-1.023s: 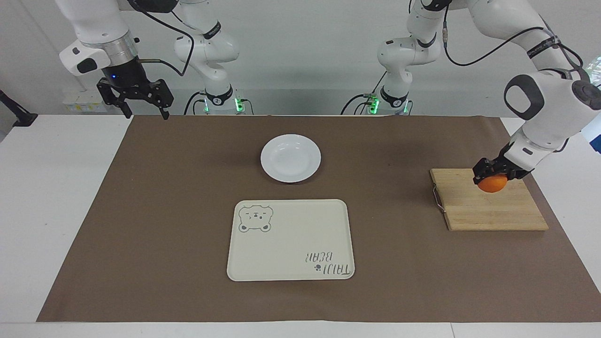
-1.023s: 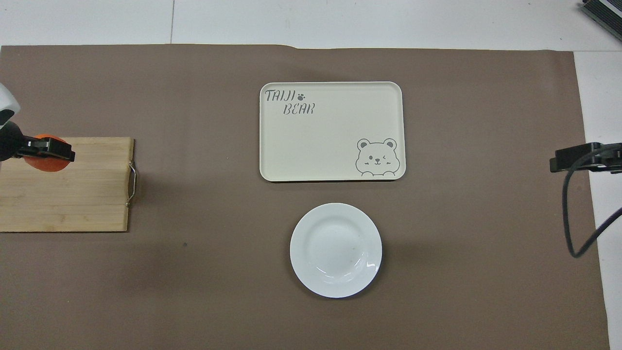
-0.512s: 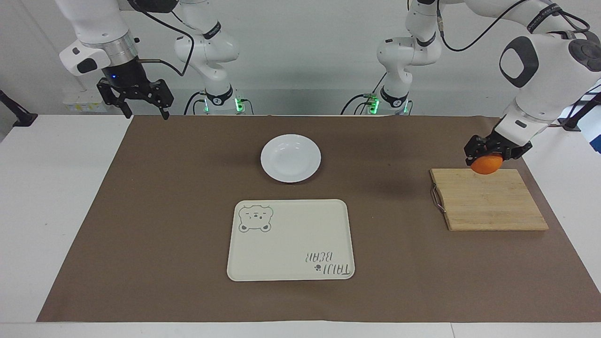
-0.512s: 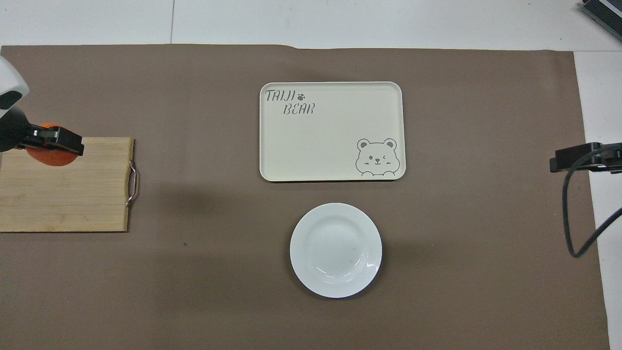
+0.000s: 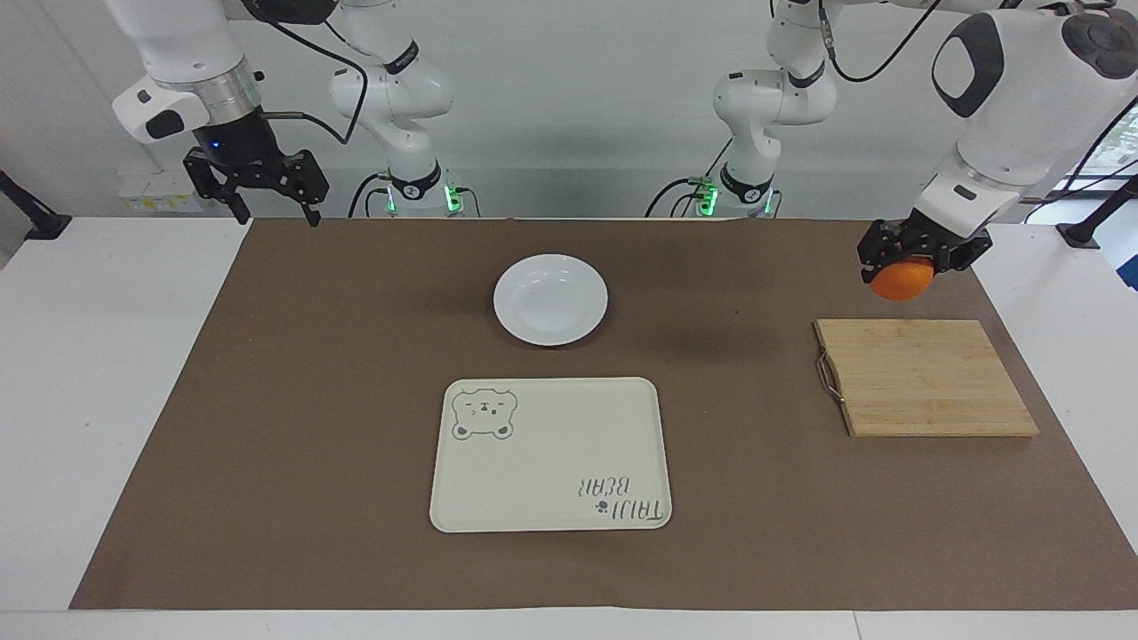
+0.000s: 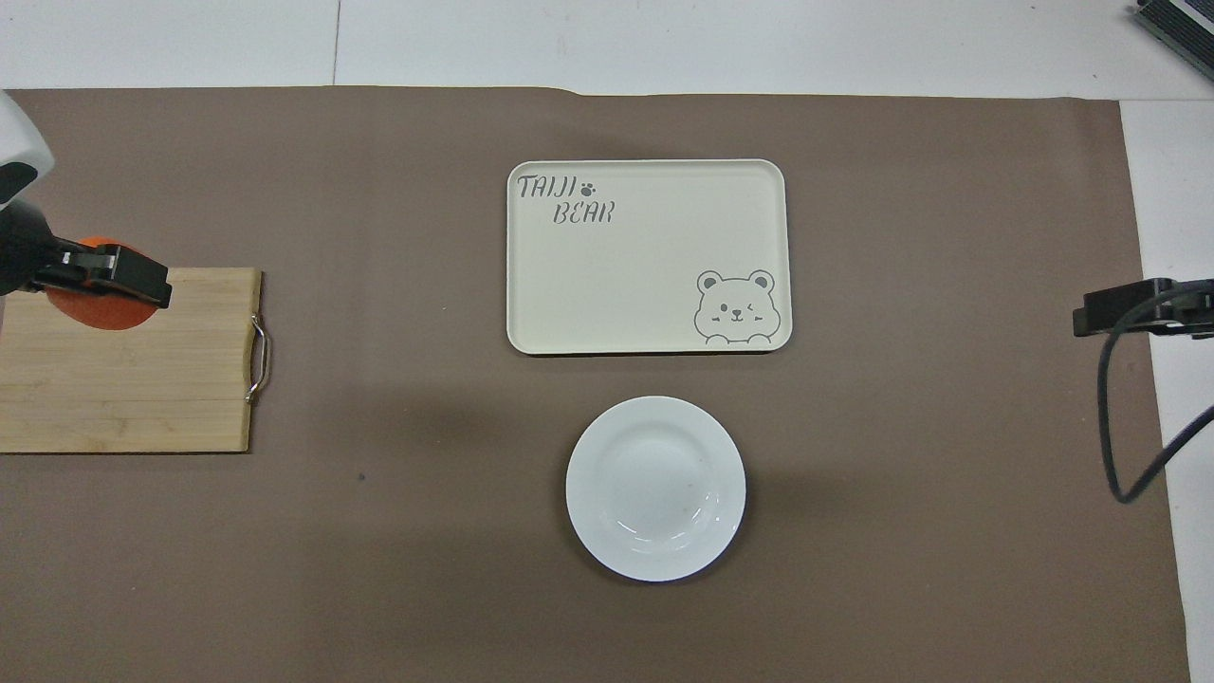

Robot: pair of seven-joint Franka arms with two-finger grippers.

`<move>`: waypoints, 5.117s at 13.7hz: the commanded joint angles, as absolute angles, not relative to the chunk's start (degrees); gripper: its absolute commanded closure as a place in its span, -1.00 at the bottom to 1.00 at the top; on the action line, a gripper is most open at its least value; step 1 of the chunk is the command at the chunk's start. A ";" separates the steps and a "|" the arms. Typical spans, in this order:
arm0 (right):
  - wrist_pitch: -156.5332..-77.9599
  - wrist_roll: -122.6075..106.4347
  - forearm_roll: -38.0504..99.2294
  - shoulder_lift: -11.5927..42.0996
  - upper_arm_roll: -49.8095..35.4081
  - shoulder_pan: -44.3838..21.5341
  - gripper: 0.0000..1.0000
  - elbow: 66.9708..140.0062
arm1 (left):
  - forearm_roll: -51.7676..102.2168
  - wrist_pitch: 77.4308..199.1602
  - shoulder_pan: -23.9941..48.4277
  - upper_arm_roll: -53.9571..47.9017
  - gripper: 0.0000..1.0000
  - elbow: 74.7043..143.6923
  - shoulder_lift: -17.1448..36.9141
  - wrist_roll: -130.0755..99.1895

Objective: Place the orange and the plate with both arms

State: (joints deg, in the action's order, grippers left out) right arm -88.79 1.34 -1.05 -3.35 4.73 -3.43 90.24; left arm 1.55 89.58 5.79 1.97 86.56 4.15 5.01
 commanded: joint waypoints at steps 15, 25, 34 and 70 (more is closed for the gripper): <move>-89.30 -0.09 0.35 -4.31 4.66 -2.81 -1.00 91.41 | 0.97 102.99 32.50 1.05 1.00 100.36 0.87 -30.21; -89.30 -0.09 0.35 -4.31 4.66 -2.81 -1.00 91.41 | 0.97 124.79 49.29 1.05 1.00 110.13 9.56 -48.06; -89.30 -0.09 0.35 -4.31 4.66 -2.81 -1.00 91.41 | 0.09 135.43 55.98 1.14 0.61 114.16 16.79 -54.05; -89.30 -0.09 0.35 -4.31 4.66 -2.81 -1.00 91.41 | 1.76 87.48 4.22 2.90 -1.00 87.48 0.52 7.82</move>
State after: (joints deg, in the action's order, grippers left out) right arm -88.79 1.34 -1.05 -3.35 4.73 -3.43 90.24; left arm 2.04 93.08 4.57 3.22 92.53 -0.30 7.44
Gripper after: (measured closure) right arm 0.000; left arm 0.000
